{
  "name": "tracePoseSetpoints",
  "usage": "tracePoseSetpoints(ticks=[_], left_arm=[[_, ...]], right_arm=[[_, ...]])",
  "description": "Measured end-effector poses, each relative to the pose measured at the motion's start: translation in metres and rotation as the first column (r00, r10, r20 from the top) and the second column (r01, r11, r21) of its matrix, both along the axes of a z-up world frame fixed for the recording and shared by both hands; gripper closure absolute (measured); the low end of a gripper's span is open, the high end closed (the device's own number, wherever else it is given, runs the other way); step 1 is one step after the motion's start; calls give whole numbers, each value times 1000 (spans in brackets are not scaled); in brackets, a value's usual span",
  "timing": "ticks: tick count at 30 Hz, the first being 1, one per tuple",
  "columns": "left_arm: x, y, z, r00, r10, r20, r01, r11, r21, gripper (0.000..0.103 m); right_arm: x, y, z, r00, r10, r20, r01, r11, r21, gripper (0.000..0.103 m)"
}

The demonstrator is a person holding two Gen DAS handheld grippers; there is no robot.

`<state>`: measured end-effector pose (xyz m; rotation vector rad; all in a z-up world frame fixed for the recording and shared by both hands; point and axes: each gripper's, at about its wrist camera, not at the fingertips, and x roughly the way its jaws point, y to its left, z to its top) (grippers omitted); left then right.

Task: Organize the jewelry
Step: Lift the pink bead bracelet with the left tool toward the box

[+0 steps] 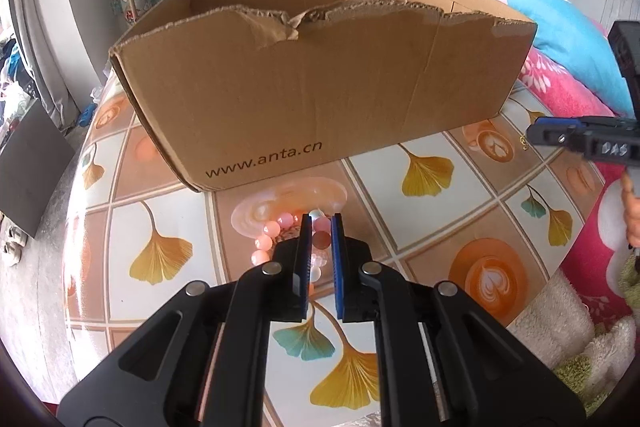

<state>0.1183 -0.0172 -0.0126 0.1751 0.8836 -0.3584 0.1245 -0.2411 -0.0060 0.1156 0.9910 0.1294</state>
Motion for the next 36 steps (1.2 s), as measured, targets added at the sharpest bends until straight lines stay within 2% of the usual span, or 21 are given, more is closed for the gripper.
tracePoseSetpoints(ticks=[8,9,11,13,18,22,36], left_arm=[[3,-4,-1,1000,7,-3,-7,1000,22,95],[4,-4,-1,1000,10,-4,-10,1000,23,95],[5,-5,-3,1000,13,-8,-13,1000,24,95],[5,-5,-4,1000,15,-10,-15,1000,26,95],[5,-5,-3,1000,13,0,-13,999,29,95],[2,-3,4,1000,19,20,-20,1000,22,95],[-21,8,49,993,45,109,-41,998,-37,95]], right_arm=[[3,18,-11,999,43,22,-40,991,-131,68],[3,20,-11,998,51,24,-47,991,-128,71],[3,19,-11,998,57,23,-55,993,-103,91],[4,17,-11,998,56,23,-54,995,-79,98],[2,7,-8,999,31,40,-32,999,12,100],[-3,2,3,997,16,77,-20,999,50,100],[-28,3,53,978,11,206,-37,992,119,100]])
